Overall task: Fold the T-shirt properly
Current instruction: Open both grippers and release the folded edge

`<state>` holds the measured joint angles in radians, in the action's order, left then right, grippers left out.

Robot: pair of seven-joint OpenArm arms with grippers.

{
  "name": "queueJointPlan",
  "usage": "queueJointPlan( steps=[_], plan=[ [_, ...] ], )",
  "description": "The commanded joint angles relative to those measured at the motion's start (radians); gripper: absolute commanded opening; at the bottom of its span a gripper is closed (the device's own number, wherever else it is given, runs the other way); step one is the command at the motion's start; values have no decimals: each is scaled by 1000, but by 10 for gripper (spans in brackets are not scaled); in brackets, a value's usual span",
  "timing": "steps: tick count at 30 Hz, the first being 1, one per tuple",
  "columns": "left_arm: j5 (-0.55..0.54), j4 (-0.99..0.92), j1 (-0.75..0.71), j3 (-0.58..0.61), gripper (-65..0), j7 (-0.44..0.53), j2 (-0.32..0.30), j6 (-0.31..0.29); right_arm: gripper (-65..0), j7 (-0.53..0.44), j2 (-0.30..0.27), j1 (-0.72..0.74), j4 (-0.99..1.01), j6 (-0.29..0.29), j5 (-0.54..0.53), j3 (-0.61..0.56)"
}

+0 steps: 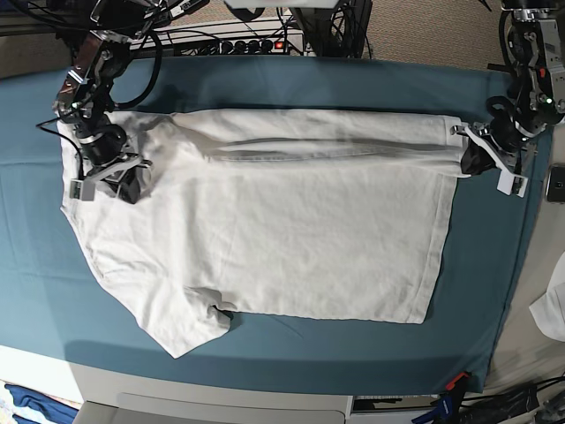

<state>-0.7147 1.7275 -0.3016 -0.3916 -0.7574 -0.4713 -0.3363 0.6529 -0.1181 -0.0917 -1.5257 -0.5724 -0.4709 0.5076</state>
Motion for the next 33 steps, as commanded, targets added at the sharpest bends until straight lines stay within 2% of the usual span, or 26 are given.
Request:
queueJointPlan(
  steps=[1,2,3,4,5,6,7,8,11,13,16,19,22,26,33],
  plan=[
    [1,14,8,-8,-650,26,-20,3,-650,-36,-14,14,-18,-6,-12,0],
    [1,14,8,-8,-650,26,-20,3,-650,-36,-15,14,-18,-6,-2,0],
    [6,14,8,-8,-603,26,-20,3,-650,-37,-15,14,-18,-6,14,2],
    [11,14,8,-8,-508,26,-20,4,-650,-38,-15,14,-18,-6,33,8],
    [14,14,8,-8,-419,32,-21,4,-605,-42,-16,14,-18,-6,47,19],
    [24,14,8,-8,-353,41,-23,5,-497,-44,-18,14,-18,-6,51,35],
    [45,14,8,-8,-319,49,-29,16,-400,-45,-22,14,-18,-6,52,58],
    [69,15,8,-8,-313,52,-35,43,-353,-48,-27,14,-18,-3,53,87],
    [139,26,5,-30,-313,45,-63,139,-349,-23,-37,14,-19,5,31,224],
    [135,36,0,-58,-313,27,-84,158,-349,66,-42,11,-19,10,-80,327],
    [97,53,-11,-106,-313,-12,-105,149,-349,179,-43,-16,-19,11,-250,451],
    [47,61,-35,-153,-313,-21,-117,101,-349,193,-43,-84,-19,12,-313,503],
    [2,61,-60,-186,-313,-36,-116,74,-349,218,-41,-160,-19,13,-359,506],
    [3,61,-97,-190,-313,-35,-116,72,-349,228,-40,-224,-17,18,-391,506],
    [-5,61,-117,-190,-313,-40,-113,47,-349,232,-40,-240,-17,30,-404,506]
  ],
)
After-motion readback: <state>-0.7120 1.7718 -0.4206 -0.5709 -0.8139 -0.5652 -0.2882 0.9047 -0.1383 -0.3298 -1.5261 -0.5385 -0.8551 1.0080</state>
